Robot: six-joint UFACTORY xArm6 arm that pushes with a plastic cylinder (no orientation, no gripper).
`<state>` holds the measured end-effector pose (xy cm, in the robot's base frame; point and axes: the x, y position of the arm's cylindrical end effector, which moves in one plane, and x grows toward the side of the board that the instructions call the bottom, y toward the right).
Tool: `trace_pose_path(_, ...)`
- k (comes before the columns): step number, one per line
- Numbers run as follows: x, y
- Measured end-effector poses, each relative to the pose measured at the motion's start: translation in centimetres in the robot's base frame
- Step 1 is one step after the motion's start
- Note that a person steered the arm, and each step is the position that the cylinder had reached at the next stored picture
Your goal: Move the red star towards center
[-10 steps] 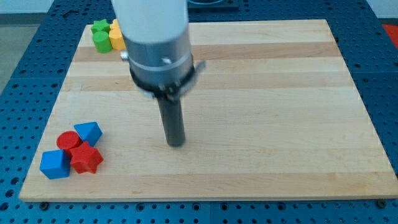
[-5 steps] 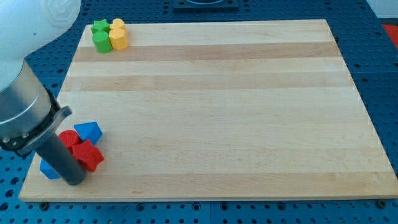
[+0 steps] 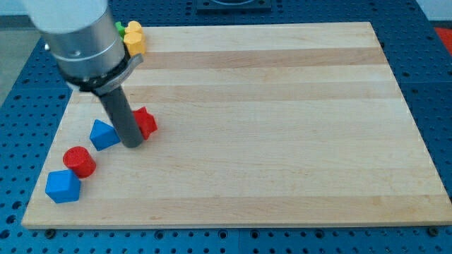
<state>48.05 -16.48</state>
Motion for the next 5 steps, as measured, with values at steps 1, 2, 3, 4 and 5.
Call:
trace_pose_path(1, -2.4, 1.5)
trace_pose_path(2, -4.7, 1.4)
trace_pose_path(3, -5.1, -1.2)
trace_pose_path(4, -6.2, -3.8)
trace_pose_path(5, -7.3, -2.6)
